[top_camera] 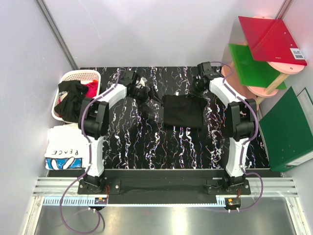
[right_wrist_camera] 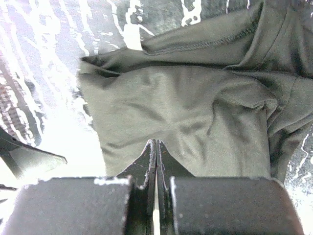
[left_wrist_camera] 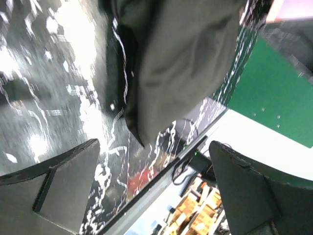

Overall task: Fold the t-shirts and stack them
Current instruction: Smooth out wrinkles on the folded tshirt, then put the neatly folded tshirt into the corner of the board with the left arm

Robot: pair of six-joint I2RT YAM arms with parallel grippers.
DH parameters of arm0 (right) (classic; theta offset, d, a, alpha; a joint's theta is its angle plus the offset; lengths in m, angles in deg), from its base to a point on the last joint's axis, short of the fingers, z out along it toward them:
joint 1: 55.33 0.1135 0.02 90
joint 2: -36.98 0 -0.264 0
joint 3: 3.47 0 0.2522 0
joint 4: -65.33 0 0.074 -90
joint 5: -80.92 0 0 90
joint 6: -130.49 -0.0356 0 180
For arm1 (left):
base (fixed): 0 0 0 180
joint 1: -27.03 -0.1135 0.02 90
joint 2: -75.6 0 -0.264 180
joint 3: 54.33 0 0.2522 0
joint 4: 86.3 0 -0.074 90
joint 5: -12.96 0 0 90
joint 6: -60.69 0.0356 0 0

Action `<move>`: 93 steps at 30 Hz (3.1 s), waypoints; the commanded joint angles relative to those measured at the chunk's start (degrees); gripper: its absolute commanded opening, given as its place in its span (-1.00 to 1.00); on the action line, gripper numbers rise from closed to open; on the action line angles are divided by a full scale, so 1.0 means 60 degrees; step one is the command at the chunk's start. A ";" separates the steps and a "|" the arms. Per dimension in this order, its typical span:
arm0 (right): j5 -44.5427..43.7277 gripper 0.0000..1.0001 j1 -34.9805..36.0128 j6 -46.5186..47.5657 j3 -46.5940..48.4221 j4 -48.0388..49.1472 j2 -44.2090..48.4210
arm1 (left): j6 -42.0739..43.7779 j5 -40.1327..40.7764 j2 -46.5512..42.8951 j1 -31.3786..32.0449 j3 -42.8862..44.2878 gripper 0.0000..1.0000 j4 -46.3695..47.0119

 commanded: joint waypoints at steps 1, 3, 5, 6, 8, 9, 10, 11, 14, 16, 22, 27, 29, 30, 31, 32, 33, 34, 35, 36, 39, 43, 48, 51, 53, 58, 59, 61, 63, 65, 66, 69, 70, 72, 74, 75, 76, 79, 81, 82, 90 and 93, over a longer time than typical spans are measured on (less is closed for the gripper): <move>-0.0168 -1.00 -0.0038 0.0338 -0.0032 0.0167 0.0483 | 0.0220 0.0038 -0.0030 0.0207 -0.0646 0.98 0.0049; -0.0109 -1.00 -0.0023 0.0383 -0.0032 0.0051 0.0410 | 0.0147 -0.0124 0.0408 0.0353 -0.0574 0.98 0.0078; -0.0211 -1.00 -0.0023 0.0383 -0.0017 -0.0125 0.0308 | 0.0147 -0.0182 0.0862 0.0573 -0.0268 0.98 0.0108; -0.0328 -1.00 -0.0023 0.0397 -0.0003 -0.0184 0.0235 | 0.0103 -0.0226 0.1010 0.0632 -0.0150 0.98 0.0093; -0.0445 -1.00 -0.0038 0.0485 0.0070 -0.0374 0.0190 | 0.0000 -0.0270 0.1375 0.0764 0.0244 0.98 0.0108; -0.0547 -1.00 -0.0038 0.0514 0.0099 -0.0447 0.0176 | -0.0043 -0.0285 0.1494 0.0851 0.0348 0.98 0.0093; -0.0606 -1.00 -0.0023 0.0587 0.0114 -0.0506 0.0175 | -0.0116 -0.0271 0.1611 0.0881 0.0596 0.98 0.0079; -0.0665 -1.00 -0.0038 0.0617 0.0114 -0.0594 0.0190 | -0.0160 -0.0299 0.1858 0.0911 0.0729 0.98 0.0093; -0.0812 -1.00 -0.0082 0.0705 0.0056 -0.0697 0.0263 | -0.0351 -0.0388 0.2328 0.1042 0.1242 0.98 0.0093; -0.0841 -1.00 -0.0125 0.0734 -0.0046 -0.0741 0.0307 | -0.0511 -0.0373 0.2519 0.1101 0.1476 0.98 0.0108; -0.0798 -1.00 -0.0184 0.0807 -0.0252 -0.0858 0.0439 | -0.0892 -0.0329 0.3295 0.1174 0.1958 0.98 0.0283; -0.0651 -1.00 -0.0199 0.0837 -0.0223 -0.0931 0.0483 | -0.1784 -0.0796 0.4408 0.1437 0.3042 -0.11 0.0766; -0.0578 -1.00 -0.0213 0.0837 -0.0237 -0.0946 0.0527 | -0.1918 -0.0841 0.4790 0.1526 0.3717 -0.99 0.0796; -0.0563 -1.00 -0.0199 0.0851 -0.0252 -0.0961 0.0570 | -0.1977 -0.0842 0.4863 0.1555 0.3936 -1.00 0.0796; -0.0563 -1.00 -0.0199 0.0851 -0.0266 -0.0975 0.0571 | -0.1977 -0.0842 0.4878 0.1555 0.3953 -1.00 0.0782; -0.0549 -1.00 -0.0199 0.0895 -0.0266 -0.0976 0.0643 | -0.1919 -0.0827 0.4821 0.1526 0.3953 -1.00 0.0782; -0.0534 -1.00 -0.0199 0.0895 -0.0295 -0.0990 0.0673 | -0.1614 -0.0610 0.4747 0.1526 0.3924 -1.00 0.0492; -0.0548 -1.00 -0.0199 0.0924 -0.0310 -0.0990 0.0717 | -0.1408 -0.0448 0.4457 0.1497 0.3895 -1.00 0.0271; -0.0534 -1.00 -0.0199 0.0939 -0.0325 -0.0990 0.0790 | -0.1174 -0.0214 0.4265 0.1453 0.3865 -1.00 0.0052; -0.0548 -1.00 -0.0199 0.0954 -0.0369 -0.0990 0.0820 | -0.0751 0.0223 0.4060 0.1424 0.3749 -1.00 -0.0400; -0.0461 -1.00 -0.0228 0.1027 -0.0442 -0.0990 0.0908 | -0.0033 0.1000 0.3094 0.1292 0.3296 -1.00 -0.1163; -0.0285 -1.00 -0.0213 0.1056 -0.0545 -0.0990 0.1039 | 0.0658 0.1998 0.1441 0.1131 0.2329 -1.00 -0.1942; -0.0168 -1.00 -0.0213 0.1232 -0.0632 -0.1005 0.1361 | 0.1171 0.2583 -0.0451 0.0984 -0.0288 -1.00 -0.2630; -0.0138 -1.00 -0.0213 0.1436 -0.0691 -0.1049 0.1581 | 0.1274 0.3256 -0.1360 0.0955 -0.1549 -1.00 -0.3068; -0.0167 -1.00 -0.0242 0.1510 -0.0779 -0.1107 0.1756 | 0.1303 0.3653 -0.1917 0.0911 -0.2094 -1.00 -0.3348; -0.0095 -1.00 -0.0228 0.1525 -0.1189 -0.1093 0.2065 | 0.1202 0.5001 -0.3234 0.0765 -0.3618 -1.00 -0.4271; -0.0051 -1.00 -0.0228 0.1525 -0.1233 -0.1078 0.2080 | 0.1129 0.5177 -0.3425 0.0634 -0.3794 -1.00 -0.4460; 0.0066 -1.00 -0.0228 0.1496 -0.1321 -0.1093 0.2036 | 0.0967 0.5734 -0.3953 0.0443 -0.4088 -1.00 -0.4652; 0.0096 -1.00 -0.0228 0.1496 -0.1336 -0.1078 0.2021 | 0.0909 0.6099 -0.4333 0.0077 -0.4365 -1.00 -0.4901; 0.0140 -1.00 -0.0228 0.1481 -0.1336 -0.1093 0.2021 | 0.0865 0.6466 -0.4554 -0.0245 -0.4542 -1.00 -0.5208; 0.0155 -1.00 -0.0228 0.1510 -0.1307 -0.1093 0.2021 | 0.0763 0.6816 -0.4773 -0.0348 -0.4746 -1.00 -0.5311; 0.0242 -1.00 -0.0214 0.1452 -0.1219 -0.1107 0.1948 | 0.0514 0.7127 -0.5387 -0.0743 -0.5260 -1.00 -0.5444; 0.0359 -1.00 -0.0228 0.1437 -0.1175 -0.1093 0.1846 | 0.0455 0.7403 -0.5564 -0.0846 -0.5391 -1.00 -0.5458; 0.0447 -1.00 -0.0228 0.1364 -0.1087 -0.1093 0.1772 | 0.0396 0.7610 -0.6002 -0.1183 -0.5758 -1.00 -0.5458; 0.0550 -1.00 -0.0228 0.1306 -0.0970 -0.1093 0.1670 | 0.0396 0.7974 -0.6238 -0.1519 -0.6021 -1.00 -0.5589; 0.0579 -1.00 -0.0228 0.1276 -0.0926 -0.1107 0.1641 | 0.0381 0.8151 -0.6443 -0.1622 -0.6095 -1.00 -0.5663; 0.0638 -1.00 -0.0228 0.1276 -0.0897 -0.1136 0.1582 | 0.0367 0.8312 -0.6546 -0.1884 -0.6154 -1.00 -0.5780; 0.0726 -1.00 -0.0228 0.1232 -0.0750 -0.1151 0.1480 | 0.0396 0.8839 -0.6971 -0.2441 -0.6315 -1.00 -0.6073; 0.0770 -1.00 -0.0228 0.1203 -0.0691 -0.1195 0.1406 | 0.0396 0.9206 -0.7249 -0.2735 -0.6316 -1.00 -0.6220; 0.0828 -1.00 -0.0228 0.1188 -0.0662 -0.1195 0.1348 | 0.0396 0.9323 -0.7323 -0.2940 -0.6287 -1.00 -0.6293; 0.1121 -1.00 -0.0228 0.1115 -0.0486 -0.1283 0.1128 | 0.0864 0.9925 -0.7295 -0.4683 -0.5964 -1.00 -0.6352; 0.1224 -1.00 -0.0228 0.1071 -0.0442 -0.1312 0.1011 | 0.1171 0.9969 -0.7119 -0.5313 -0.5716 -1.00 -0.6264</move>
